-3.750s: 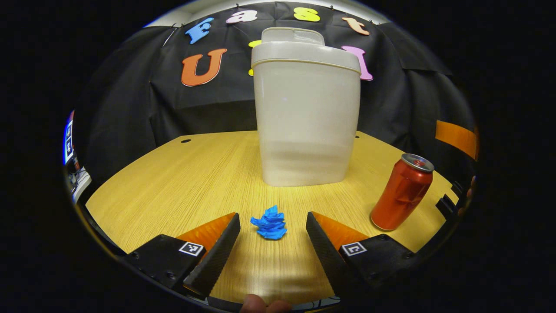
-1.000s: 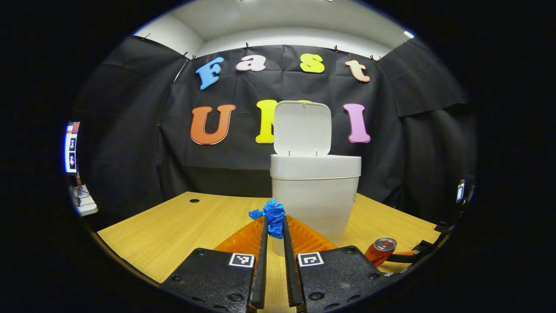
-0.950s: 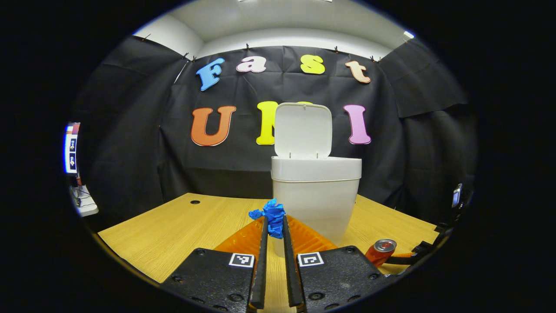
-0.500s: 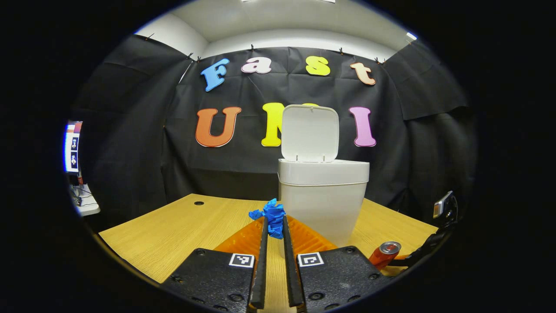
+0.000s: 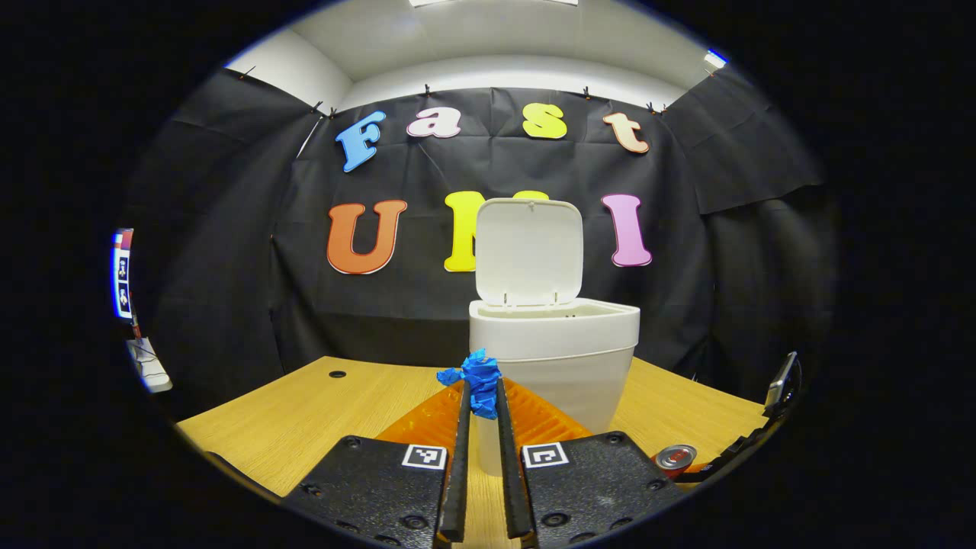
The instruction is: Press the lid of the desktop garbage bin to open it, pick up the crumpled paper on the desktop and throw it into the bin, then pick up the pop can on the desktop and drop it into the bin, and finally close the garbage bin lid.
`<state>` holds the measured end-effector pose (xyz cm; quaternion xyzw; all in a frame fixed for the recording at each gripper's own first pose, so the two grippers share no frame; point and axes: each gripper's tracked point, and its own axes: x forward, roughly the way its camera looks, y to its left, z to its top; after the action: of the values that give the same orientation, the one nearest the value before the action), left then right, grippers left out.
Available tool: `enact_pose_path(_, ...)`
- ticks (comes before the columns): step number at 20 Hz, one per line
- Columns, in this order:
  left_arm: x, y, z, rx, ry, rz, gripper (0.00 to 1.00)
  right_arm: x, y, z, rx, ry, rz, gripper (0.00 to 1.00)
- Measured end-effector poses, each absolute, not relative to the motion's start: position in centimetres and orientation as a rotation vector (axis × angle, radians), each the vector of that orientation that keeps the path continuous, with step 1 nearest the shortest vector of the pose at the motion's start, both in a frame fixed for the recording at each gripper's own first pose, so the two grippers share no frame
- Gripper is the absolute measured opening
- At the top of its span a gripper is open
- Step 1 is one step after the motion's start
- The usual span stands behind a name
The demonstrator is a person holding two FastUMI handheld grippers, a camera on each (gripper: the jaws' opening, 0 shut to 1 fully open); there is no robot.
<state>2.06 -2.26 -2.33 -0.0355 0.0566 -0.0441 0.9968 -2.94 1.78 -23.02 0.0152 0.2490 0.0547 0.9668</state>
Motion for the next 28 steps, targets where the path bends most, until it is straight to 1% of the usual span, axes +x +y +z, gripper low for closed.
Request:
enact_pose_path(1,2.7,-2.5,-1.7,-0.073,0.106,-0.096,0.22,-2.9,1.3,-22.3,0.036,0.490,0.111,0.80)
enact_pose_path(9,7.7,-3.6,3.7,-0.059,0.037,-0.121,0.24,-3.1,-1.4,-19.2,0.061,0.425,0.091,0.78)
enact_pose_path(11,9.2,-4.2,4.2,-0.058,0.037,-0.136,0.27,-3.2,-2.0,-18.6,0.074,0.413,0.083,0.78)
enact_pose_path(15,11.7,-5.3,4.1,-0.089,0.072,-0.164,0.27,-3.2,-3.5,-17.8,0.076,0.388,0.051,0.78)
enact_pose_path(16,12.2,-5.5,3.9,-0.088,0.081,-0.169,0.31,-3.2,-3.8,-17.7,0.077,0.384,0.045,0.78)
enact_pose_path(17,12.6,-5.6,3.5,-0.088,0.094,-0.172,0.27,-3.3,-4.2,-17.5,0.077,0.380,0.040,0.78)
enact_pose_path(18,13.1,-5.7,3.3,-0.088,0.104,-0.171,0.29,-3.4,-4.5,-17.4,0.078,0.376,0.034,0.78)
enact_pose_path(19,13.5,-5.6,3.1,-0.087,0.115,-0.168,0.35,-3.6,-4.7,-17.3,0.080,0.373,0.030,0.78)
enact_pose_path(20,13.9,-5.6,2.9,-0.088,0.122,-0.165,0.36,-3.7,-4.9,-17.4,0.082,0.372,0.028,0.78)
enact_pose_path(21,14.3,-5.5,2.7,-0.089,0.128,-0.160,0.25,-3.6,-5.0,-17.4,0.084,0.374,0.027,0.78)
enact_pose_path(22,14.4,-5.4,2.2,-0.089,0.139,-0.154,0.36,-3.7,-5.0,-17.5,0.084,0.377,0.028,0.78)
enact_pose_path(23,14.1,-5.5,2.1,-0.090,0.147,-0.162,0.40,-3.7,-5.0,-17.5,0.082,0.379,0.028,0.78)
enact_pose_path(24,14.2,-5.6,2.2,-0.094,0.145,-0.166,0.58,-3.7,-4.9,-17.5,0.080,0.379,0.030,0.78)
enact_pose_path(25,14.0,-5.6,2.7,-0.092,0.133,-0.166,0.69,-3.6,-4.8,-17.4,0.079,0.378,0.032,0.78)
enact_pose_path(27,13.7,-5.0,3.7,-0.079,0.100,-0.151,0.96,-3.6,-4.4,-17.3,0.076,0.375,0.038,0.78)
enact_pose_path(28,13.6,-4.6,3.6,-0.071,0.092,-0.139,1.00,-3.7,-4.5,-17.5,0.074,0.377,0.040,0.78)
